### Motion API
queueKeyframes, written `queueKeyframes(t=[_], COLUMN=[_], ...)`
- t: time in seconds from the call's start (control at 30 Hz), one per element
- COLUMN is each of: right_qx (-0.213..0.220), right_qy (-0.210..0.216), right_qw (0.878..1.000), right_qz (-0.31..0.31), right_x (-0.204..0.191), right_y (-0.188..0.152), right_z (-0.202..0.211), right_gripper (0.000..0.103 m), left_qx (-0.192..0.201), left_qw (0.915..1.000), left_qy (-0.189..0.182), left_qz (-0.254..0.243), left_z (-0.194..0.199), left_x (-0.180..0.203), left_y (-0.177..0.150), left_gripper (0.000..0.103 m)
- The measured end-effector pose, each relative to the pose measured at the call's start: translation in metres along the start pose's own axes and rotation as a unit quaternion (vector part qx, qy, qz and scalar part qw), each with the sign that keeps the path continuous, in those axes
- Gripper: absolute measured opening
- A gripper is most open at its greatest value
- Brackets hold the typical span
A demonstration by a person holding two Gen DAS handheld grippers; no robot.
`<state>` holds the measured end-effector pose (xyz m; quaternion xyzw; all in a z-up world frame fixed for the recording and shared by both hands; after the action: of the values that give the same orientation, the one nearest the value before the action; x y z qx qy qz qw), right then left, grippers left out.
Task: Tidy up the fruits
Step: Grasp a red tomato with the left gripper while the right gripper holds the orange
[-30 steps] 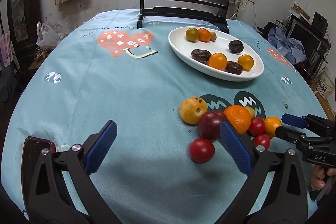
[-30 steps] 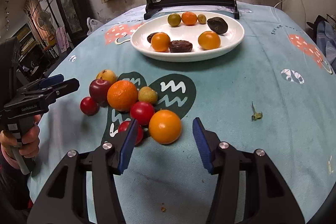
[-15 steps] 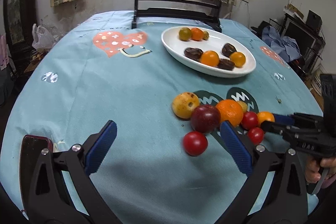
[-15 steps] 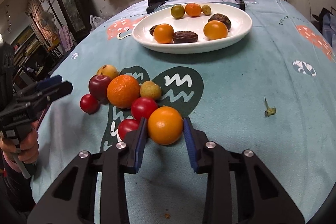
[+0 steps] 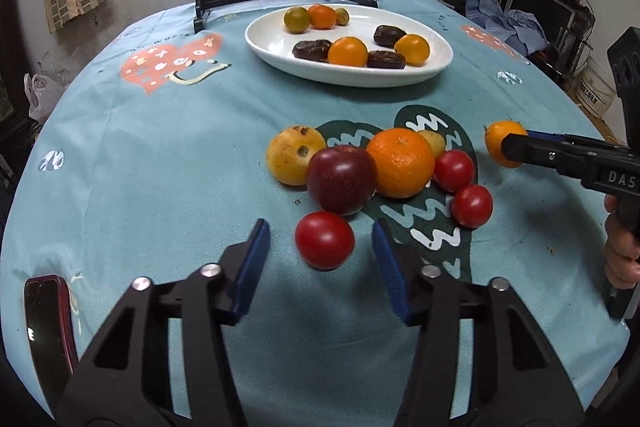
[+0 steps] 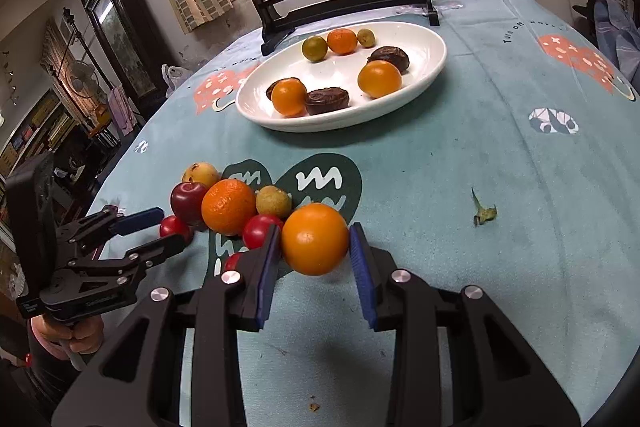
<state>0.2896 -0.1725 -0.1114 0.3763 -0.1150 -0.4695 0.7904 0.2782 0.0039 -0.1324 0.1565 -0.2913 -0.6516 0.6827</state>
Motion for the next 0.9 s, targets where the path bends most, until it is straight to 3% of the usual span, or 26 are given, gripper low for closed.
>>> queueKeyframes(t=[0.07,0.33,0.5,0.7,0.9], right_qx=[0.0,0.002,0.007,0.014,0.052], right_qy=[-0.001,-0.001,0.001,0.008,0.019], right_qw=[1.0,1.0,1.0,1.0,0.998], right_qz=[0.001,0.005,0.008,0.013,0.022], right_x=[0.0,-0.002,-0.004,-0.009,-0.014], right_y=[0.0,0.001,0.001,0.0,0.021], right_z=[0.0,0.001,0.002,0.007,0.014], right_gripper=[0.035,0.035,0.035,0.035,0.035], left_qx=[-0.007,-0.005,-0.004,-0.008,0.028], left_qw=[1.0,0.9997,0.9998,1.0,0.998], left_qy=[0.004,0.018,0.015,-0.005,-0.057], left_qz=[-0.002,-0.016,-0.016,-0.003,0.003], left_z=[-0.005,-0.011,-0.009,-0.001,0.031], left_x=[0.0,0.003,0.003,0.003,0.019], left_y=[-0.001,-0.002,-0.003,-0.006,0.013], left_gripper=[0.042,0.039,0.031,0.031,0.031])
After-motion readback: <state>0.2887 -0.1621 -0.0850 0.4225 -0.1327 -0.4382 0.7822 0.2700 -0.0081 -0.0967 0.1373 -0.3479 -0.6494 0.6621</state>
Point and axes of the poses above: each gripper's, at about its wrist camera, not at the fingertips, and z roughly against the way its jaws point, x to its right, y to its top, the point moved 9 cm from there along -z, roughly the way its jaws point, and after that the axes turned 15 degrees about z, right-handed, at the moved point
